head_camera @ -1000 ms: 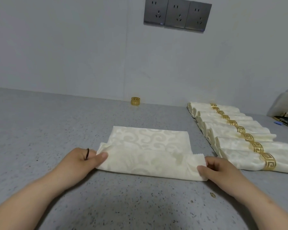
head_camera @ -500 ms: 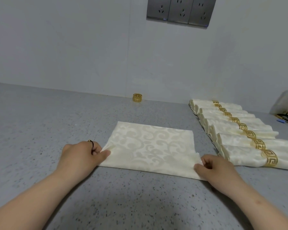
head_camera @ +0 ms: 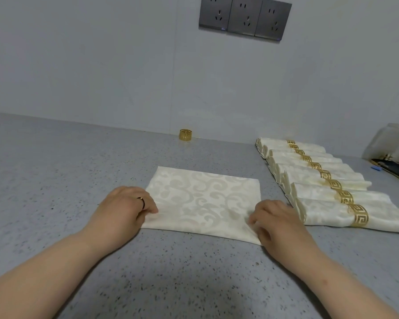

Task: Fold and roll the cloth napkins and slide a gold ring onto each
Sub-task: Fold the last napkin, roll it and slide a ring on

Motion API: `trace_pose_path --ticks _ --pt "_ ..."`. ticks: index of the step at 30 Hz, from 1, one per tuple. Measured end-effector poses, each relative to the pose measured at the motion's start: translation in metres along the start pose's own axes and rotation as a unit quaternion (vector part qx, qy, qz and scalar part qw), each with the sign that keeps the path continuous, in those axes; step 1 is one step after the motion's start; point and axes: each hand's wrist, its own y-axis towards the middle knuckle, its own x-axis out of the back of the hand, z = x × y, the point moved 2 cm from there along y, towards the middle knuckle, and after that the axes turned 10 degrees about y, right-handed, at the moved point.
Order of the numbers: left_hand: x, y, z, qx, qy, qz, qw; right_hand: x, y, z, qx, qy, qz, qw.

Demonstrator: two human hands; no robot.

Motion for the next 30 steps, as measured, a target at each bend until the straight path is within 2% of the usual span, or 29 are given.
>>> trace_pose_path --ticks 3,5,7,9,11,14,17,21,24,27,30 --pt "0.000 -0.002 0.002 -0.009 0.001 0.010 1.000 -0.002 -0.002 -0.003 -0.014 0.045 0.050 0.998" --pt "0.005 -0.002 0.002 -0.008 0.004 0.024 1.000 -0.001 -0.003 -0.004 -0.021 0.058 0.053 0.997" --pt "0.011 -0.001 0.001 0.038 -0.018 0.077 0.996 0.004 -0.003 -0.004 -0.039 0.074 0.046 0.995" --pt "0.012 -0.007 0.005 0.072 -0.011 0.144 0.987 0.007 -0.004 -0.006 -0.062 0.100 0.087 0.989" --pt "0.011 -0.009 0.003 0.069 0.006 0.170 0.983 0.009 -0.007 -0.003 -0.067 0.130 0.128 0.981" --pt "0.013 -0.008 0.000 0.056 -0.003 0.127 0.990 0.011 -0.007 0.001 -0.087 0.095 0.172 0.977" --pt "0.011 -0.005 0.001 0.060 0.005 0.101 0.993 0.012 -0.006 0.002 -0.074 0.087 0.133 0.984" --pt "0.013 -0.003 0.005 0.079 -0.027 0.088 0.993 0.013 -0.005 -0.001 -0.074 0.068 0.138 0.985" --pt "0.018 -0.009 0.005 0.117 -0.126 0.074 0.982 0.021 -0.007 -0.009 -0.123 0.163 0.119 0.972" --pt "0.021 -0.014 0.006 0.193 -0.250 0.078 0.945 0.026 -0.010 -0.016 -0.206 0.257 0.098 0.939" --pt "0.024 -0.013 0.005 0.233 -0.291 0.062 0.926 0.027 -0.011 -0.020 -0.250 0.319 0.060 0.912"
